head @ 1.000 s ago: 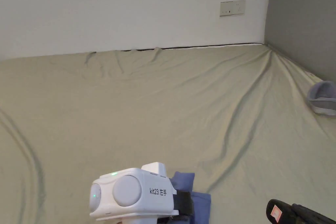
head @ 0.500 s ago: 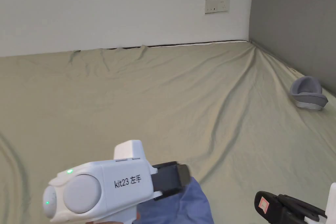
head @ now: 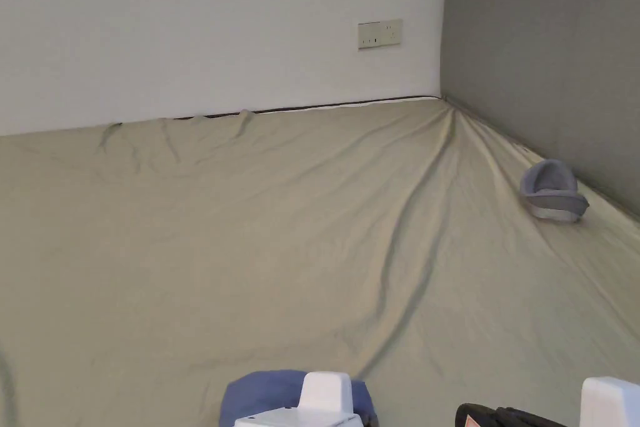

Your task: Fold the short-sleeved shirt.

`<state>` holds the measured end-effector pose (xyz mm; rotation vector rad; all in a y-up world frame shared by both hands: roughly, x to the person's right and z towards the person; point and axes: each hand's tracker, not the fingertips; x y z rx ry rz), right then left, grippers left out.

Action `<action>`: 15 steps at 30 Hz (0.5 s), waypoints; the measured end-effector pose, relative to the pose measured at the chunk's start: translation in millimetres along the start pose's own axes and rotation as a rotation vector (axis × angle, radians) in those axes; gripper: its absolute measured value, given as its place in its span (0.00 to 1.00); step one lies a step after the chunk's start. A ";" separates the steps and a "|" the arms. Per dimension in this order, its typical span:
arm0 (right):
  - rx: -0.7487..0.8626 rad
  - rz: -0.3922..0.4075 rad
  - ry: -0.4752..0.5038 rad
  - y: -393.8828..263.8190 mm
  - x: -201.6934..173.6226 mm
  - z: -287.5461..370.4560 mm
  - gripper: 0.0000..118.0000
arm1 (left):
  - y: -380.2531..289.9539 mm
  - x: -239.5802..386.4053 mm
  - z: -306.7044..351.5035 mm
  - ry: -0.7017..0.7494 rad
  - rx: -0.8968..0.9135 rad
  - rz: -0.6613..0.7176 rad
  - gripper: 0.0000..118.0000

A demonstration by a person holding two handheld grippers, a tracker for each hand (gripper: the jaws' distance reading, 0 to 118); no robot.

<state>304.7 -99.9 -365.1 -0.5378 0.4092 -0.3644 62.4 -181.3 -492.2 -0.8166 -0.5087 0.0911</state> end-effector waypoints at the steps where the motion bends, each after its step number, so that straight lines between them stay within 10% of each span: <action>1: 0.001 -0.006 -0.003 0.9 2.2 -1.8 0.00 | -1.7 -8.2 -5.1 -0.006 -0.012 0.039 0.00; 6: 0.005 -0.006 -0.015 7.6 4.0 -3.6 0.00 | 17.4 -17.4 17.7 -0.095 -0.096 0.177 0.00; 12: 0.034 0.014 -0.006 16.8 -0.4 -3.6 0.00 | 43.2 -28.6 131.7 -0.158 0.219 0.200 0.01; 15: 0.070 0.024 0.018 17.3 -7.4 -2.8 0.00 | 38.6 -37.1 186.8 -0.053 0.373 0.184 0.43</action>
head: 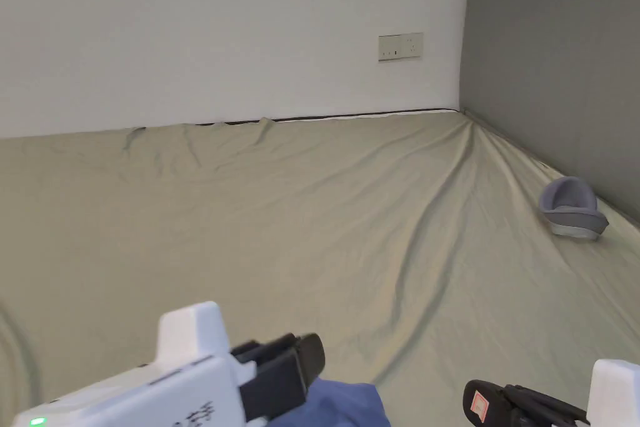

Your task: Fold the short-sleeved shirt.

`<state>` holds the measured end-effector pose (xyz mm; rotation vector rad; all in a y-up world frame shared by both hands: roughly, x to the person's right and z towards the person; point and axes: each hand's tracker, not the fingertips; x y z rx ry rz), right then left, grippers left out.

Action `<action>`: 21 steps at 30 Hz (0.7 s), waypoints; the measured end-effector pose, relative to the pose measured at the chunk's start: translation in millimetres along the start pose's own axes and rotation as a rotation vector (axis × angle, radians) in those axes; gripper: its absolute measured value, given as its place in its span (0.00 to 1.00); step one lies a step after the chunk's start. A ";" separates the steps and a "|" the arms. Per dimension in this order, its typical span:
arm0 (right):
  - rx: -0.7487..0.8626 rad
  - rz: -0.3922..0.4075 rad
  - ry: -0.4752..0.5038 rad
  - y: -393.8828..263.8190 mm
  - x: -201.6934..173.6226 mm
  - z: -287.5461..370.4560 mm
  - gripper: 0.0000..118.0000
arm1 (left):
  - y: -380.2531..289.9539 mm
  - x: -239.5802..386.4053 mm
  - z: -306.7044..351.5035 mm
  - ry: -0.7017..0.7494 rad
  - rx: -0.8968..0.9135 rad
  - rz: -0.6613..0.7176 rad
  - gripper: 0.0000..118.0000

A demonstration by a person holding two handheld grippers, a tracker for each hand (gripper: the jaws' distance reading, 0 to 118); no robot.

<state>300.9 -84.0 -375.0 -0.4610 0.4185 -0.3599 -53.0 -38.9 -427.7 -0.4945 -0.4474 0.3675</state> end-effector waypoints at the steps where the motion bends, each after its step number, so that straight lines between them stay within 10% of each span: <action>1: 0.006 -0.004 0.016 0.3 -2.2 -0.6 0.00 | 1.5 -2.2 14.3 0.039 0.048 -0.010 0.82; 2: 0.007 -0.016 0.037 0.6 -4.0 -2.1 0.00 | -0.1 -4.9 25.0 0.098 0.084 -0.014 1.00; 6: 0.002 -0.027 0.108 -2.3 -12.6 -8.6 0.00 | -25.4 -7.5 56.6 0.156 0.063 0.018 0.91; 9: -0.007 -0.013 0.132 -1.2 -20.0 -13.7 0.00 | -32.9 -23.0 78.6 0.024 0.001 0.146 0.00; 14: -0.050 -0.033 0.245 6.6 -19.2 -35.5 0.00 | -30.5 -40.6 87.6 -0.017 0.048 0.187 0.00; 21: -0.354 -0.270 0.249 -30.0 40.6 -145.5 0.00 | -35.6 -75.3 65.8 0.027 -0.040 0.277 0.00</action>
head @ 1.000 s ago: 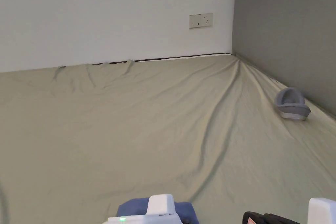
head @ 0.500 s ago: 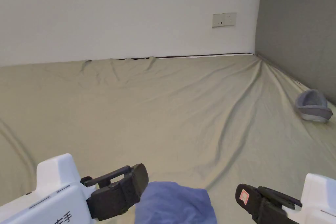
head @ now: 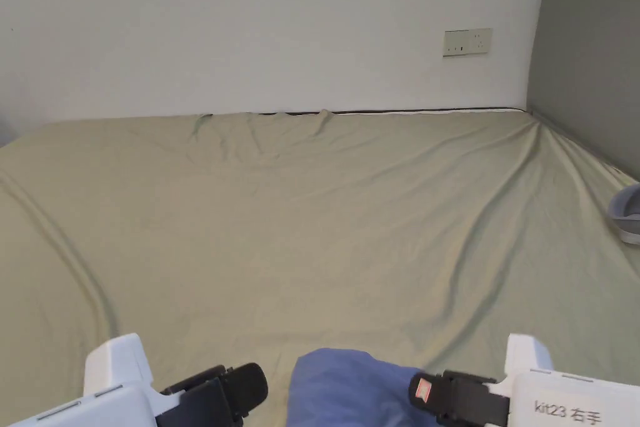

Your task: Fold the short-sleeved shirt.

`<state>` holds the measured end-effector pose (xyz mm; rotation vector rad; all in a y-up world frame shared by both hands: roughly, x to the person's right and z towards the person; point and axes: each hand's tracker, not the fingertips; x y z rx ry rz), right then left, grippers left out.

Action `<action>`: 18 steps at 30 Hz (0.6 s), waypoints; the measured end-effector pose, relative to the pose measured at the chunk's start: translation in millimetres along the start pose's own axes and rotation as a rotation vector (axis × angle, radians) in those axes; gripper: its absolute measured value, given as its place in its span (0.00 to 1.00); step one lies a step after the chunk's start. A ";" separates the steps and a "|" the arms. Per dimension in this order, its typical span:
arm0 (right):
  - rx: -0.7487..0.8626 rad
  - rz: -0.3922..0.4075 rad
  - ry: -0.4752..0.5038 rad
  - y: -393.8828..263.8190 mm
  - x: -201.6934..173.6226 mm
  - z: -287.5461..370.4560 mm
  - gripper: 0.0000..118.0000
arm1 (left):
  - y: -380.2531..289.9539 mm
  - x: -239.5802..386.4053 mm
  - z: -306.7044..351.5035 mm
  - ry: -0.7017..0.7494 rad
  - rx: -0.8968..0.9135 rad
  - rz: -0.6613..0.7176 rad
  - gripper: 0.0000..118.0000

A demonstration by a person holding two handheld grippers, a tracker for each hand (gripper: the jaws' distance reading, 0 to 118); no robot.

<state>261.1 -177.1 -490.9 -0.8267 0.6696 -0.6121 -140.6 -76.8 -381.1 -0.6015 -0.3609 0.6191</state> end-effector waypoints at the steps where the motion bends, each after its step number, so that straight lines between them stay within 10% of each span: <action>1: -0.043 -0.029 -0.038 -2.9 11.0 -12.8 0.00 | -0.5 -6.7 -6.4 0.004 -0.019 0.009 0.00; 8: -0.126 -0.087 0.038 -7.8 39.5 -42.5 0.00 | -4.6 -32.5 -61.9 0.072 -0.153 0.035 0.02; 9: -0.132 -0.063 0.037 -8.0 37.9 -42.3 0.00 | -4.7 -39.2 -69.5 0.065 -0.179 0.045 0.14; 12: -0.133 -0.041 0.032 -7.6 35.0 -40.1 0.00 | -12.3 -46.8 -103.9 0.119 -0.238 0.041 0.99; 18: -0.128 -0.041 0.040 -8.5 35.4 -38.9 0.00 | -20.1 -51.3 -149.5 0.014 -0.360 0.123 0.95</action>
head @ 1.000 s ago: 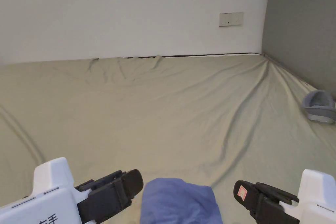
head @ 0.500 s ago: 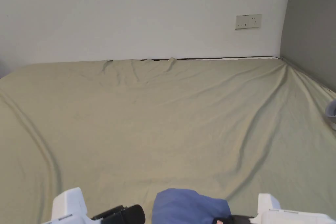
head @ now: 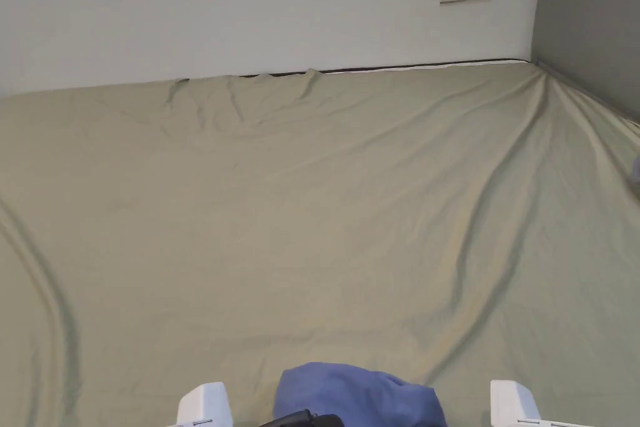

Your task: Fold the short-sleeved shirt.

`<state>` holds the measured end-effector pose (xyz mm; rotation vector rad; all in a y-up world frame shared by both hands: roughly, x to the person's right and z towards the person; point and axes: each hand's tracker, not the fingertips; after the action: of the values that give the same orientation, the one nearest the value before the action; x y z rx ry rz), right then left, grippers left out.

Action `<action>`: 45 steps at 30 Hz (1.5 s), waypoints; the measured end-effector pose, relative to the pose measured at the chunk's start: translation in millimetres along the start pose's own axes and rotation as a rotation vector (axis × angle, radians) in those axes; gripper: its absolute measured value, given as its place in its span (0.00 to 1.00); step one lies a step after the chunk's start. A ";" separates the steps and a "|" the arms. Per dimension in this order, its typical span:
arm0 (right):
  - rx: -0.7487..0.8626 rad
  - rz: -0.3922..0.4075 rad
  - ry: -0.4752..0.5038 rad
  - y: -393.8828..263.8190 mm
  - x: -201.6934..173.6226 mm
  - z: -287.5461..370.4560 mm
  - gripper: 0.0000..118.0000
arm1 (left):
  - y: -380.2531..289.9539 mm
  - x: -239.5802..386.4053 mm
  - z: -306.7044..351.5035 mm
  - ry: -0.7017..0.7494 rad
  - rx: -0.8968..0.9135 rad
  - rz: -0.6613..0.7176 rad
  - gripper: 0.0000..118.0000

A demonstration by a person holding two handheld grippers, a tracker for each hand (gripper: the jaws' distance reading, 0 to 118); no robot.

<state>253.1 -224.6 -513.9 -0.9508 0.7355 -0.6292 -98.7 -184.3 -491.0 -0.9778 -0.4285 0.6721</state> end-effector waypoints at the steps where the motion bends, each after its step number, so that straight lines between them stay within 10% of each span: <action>1: -0.001 -0.003 0.002 -0.3 0.9 -0.6 0.00 | 1.7 0.5 -6.2 -0.017 -0.018 -0.015 0.94; 5: 0.000 -0.010 0.011 -0.7 2.7 -0.7 0.00 | 8.6 4.8 -25.8 -0.072 -0.054 -0.048 0.90; 9: 0.006 -0.009 0.015 -0.4 3.3 4.9 0.00 | 28.9 -1.5 -17.0 0.021 -0.082 0.002 0.48; 12: 0.040 0.074 -0.005 5.1 -13.8 16.5 0.00 | 32.3 3.5 -10.8 -0.014 -0.108 -0.063 0.41; 22: 0.181 0.184 0.039 26.1 -59.8 51.3 0.00 | 94.3 -6.2 79.5 0.290 -0.151 -0.309 0.41; 30: 0.180 0.154 0.001 17.0 -71.0 34.1 0.00 | 139.6 -128.5 211.9 0.647 -0.103 -0.081 0.41; 39: 0.111 0.164 -0.056 3.2 -101.2 -7.5 0.00 | 139.7 -227.2 219.0 0.682 -0.122 0.013 0.42; 42: 0.094 0.186 -0.060 3.7 -110.7 -15.4 0.00 | 135.4 -232.4 233.5 0.590 -0.063 0.057 0.51; 45: 0.096 0.199 -0.064 5.0 -117.0 -21.3 0.00 | 132.1 -232.6 246.1 0.721 -0.059 0.059 0.88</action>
<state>167.1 -144.7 -494.4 -0.7945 0.7260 -0.4533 -459.9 -143.5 -490.1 -1.2147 0.2174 0.3218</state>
